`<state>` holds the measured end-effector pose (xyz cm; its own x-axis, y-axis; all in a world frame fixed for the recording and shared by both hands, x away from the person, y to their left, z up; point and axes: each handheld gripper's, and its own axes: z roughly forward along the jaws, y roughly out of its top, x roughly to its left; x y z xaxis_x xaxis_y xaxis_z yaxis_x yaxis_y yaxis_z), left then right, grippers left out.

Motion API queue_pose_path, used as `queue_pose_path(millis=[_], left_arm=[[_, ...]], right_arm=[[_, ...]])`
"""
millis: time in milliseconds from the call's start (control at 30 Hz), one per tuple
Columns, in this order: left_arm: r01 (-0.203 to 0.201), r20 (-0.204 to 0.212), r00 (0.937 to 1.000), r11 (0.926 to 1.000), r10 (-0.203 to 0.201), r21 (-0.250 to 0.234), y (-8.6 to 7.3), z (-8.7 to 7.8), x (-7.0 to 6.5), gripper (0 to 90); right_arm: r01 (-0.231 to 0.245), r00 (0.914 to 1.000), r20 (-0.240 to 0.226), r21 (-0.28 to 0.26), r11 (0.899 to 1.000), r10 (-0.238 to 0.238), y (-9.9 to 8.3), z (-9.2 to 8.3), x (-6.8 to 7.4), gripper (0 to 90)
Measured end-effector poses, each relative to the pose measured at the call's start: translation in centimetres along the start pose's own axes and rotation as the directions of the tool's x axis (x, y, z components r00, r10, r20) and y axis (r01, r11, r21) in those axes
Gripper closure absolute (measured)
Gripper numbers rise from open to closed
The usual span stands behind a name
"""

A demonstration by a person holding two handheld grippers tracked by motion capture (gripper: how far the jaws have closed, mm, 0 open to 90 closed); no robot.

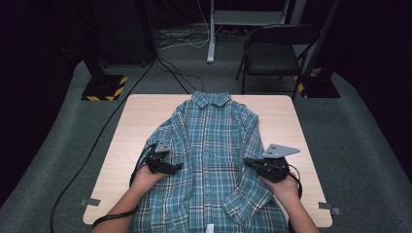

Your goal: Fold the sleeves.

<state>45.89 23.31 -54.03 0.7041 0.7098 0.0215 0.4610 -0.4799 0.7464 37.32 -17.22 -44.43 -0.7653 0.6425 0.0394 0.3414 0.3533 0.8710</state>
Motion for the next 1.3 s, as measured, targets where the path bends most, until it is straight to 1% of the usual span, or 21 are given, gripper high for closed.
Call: queue_pose_path(millis=[100, 133, 167, 267, 333, 367, 433, 467, 533, 600, 633, 700, 800, 833, 933, 1000, 1033, 1100, 1200, 1267, 1300], left_arm=[[0.001, 0.0, 1.0, 1.0, -0.001, 0.0, 0.0, 0.0, 0.0, 7.9], [0.001, 0.0, 1.0, 1.0, -0.001, 0.0, 0.0, 0.0, 0.0, 7.9], [0.001, 0.0, 1.0, 1.0, -0.001, 0.0, 0.0, 0.0, 0.0, 7.9], [0.001, 0.0, 1.0, 1.0, -0.001, 0.0, 0.0, 0.0, 0.0, 7.9], [0.001, 0.0, 1.0, 1.0, -0.001, 0.0, 0.0, 0.0, 0.0, 7.9], [0.001, 0.0, 1.0, 1.0, -0.001, 0.0, 0.0, 0.0, 0.0, 7.9], [0.001, 0.0, 1.0, 1.0, -0.001, -0.001, 0.0, 0.0, 0.0, 7.9], [0.0, 0.0, 1.0, 1.0, 0.0, 0.0, 0.0, 0.0, 0.0, 7.9], [0.0, 0.0, 1.0, 1.0, 0.0, 0.0, 0.0, 0.0, 0.0, 7.9], [0.001, 0.0, 1.0, 1.0, -0.001, 0.0, 0.0, 0.0, 0.0, 7.9], [0.0, 0.0, 1.0, 1.0, 0.0, 0.0, 0.0, 0.0, 0.0, 7.9], [0.001, 0.0, 1.0, 1.0, -0.001, 0.0, 0.0, 0.0, 0.0, 7.9], [0.001, 0.0, 1.0, 1.0, -0.001, 0.0, 0.0, 0.0, 0.0, 7.9], [0.0, 0.0, 1.0, 1.0, 0.0, 0.0, 0.0, 0.0, 0.0, 7.9], [0.001, -0.001, 1.0, 1.0, -0.001, 0.0, 0.0, 0.0, 0.0, 7.9], [0.001, 0.0, 1.0, 1.0, -0.001, 0.0, 0.0, 0.0, 0.0, 7.9], [0.001, 0.0, 1.0, 1.0, -0.001, 0.0, 0.0, 0.0, 0.0, 7.9], [0.001, 0.0, 1.0, 1.0, -0.001, 0.0, 0.0, 0.0, 0.0, 7.9], [0.001, 0.0, 1.0, 1.0, -0.001, 0.0, 0.0, 0.0, 0.0, 7.9], [0.001, 0.0, 1.0, 1.0, -0.001, 0.0, 0.0, 0.0, 0.0, 7.9], [0.001, 0.0, 1.0, 1.0, -0.001, 0.0, 0.0, 0.0, 0.0, 7.9]], right_arm=[[0.054, 0.9957, -0.077, 0.032, 0.998, -0.051, 0.5, 1.7, 2.2, 89.8], [0.085, 0.9908, -0.111, 0.063, 0.994, -0.078, 0.4, 2.7, 3.1, 89.8], [0.085, 0.9908, -0.111, 0.063, 0.994, -0.078, 0.4, 2.7, 3.1, 89.8], [0.148, 0.9724, -0.202, 0.147, 0.978, -0.117, -0.5, 5.3, 5.1, 89.8], [0.164, 0.9665, -0.227, 0.188, 0.968, -0.12, -1.2, 6.4, 5.6, 89.6], [0.174, 0.9642, -0.236, 0.223, 0.959, -0.12, -1.7, 7.0, 5.7, 89.6], [0.18, 0.9647, -0.237, 0.274, 0.945, -0.115, -2.4, 7.9, 5.5, 89.5], [0.169, 0.9643, -0.248, 0.3, 0.939, -0.094, -2.9, 8.3, 5.2, 89.4], [0.16, 0.9612, -0.266, 0.328, 0.931, -0.072, -3.6, 8.7, 5.1, 89.3], [0.176, 0.9556, -0.285, 0.344, 0.922, -0.076, -4.2, 9.0, 5.6, 89.1], [0.177, 0.9533, -0.292, 0.339, 0.924, -0.075, -4.2, 9.1, 5.8, 88.7], [0.18, 0.956, -0.281, 0.339, 0.923, -0.084, -4.2, 9.4, 5.9, 87.1], [0.168, 0.9645, -0.249, 0.331, 0.929, -0.086, -4.2, 9.7, 5.3, 84.4], [0.155, 0.9722, -0.218, 0.326, 0.933, -0.085, -4.2, 9.7, 4.9, 83.2], [0.09, 0.9862, -0.16, 0.308, 0.947, -0.041, -4.1, 9.9, 3.5, 77.1], [0.036, 0.989, -0.148, 0.299, 0.954, 0.009, -4.2, 10.0, 2.8, 73.3], [0.023, 0.9891, -0.145, 0.3, 0.954, 0.022, -4.2, 10.0, 2.7, 68.3], [0.025, 0.9908, -0.134, 0.312, 0.95, 0.018, -3.9, 9.8, 3.0, 59.6], [0.034, 0.9904, -0.138, 0.246, 0.969, 0.0, -3.0, 8.4, 3.1, 54.8], [0.035, 0.9952, -0.097, 0.214, 0.976, -0.014, -2.2, 6.9, 2.8, 53.0], [0.043, 0.997, -0.072, 0.212, 0.976, -0.028, -1.9, 6.3, 2.5, 52.0]])
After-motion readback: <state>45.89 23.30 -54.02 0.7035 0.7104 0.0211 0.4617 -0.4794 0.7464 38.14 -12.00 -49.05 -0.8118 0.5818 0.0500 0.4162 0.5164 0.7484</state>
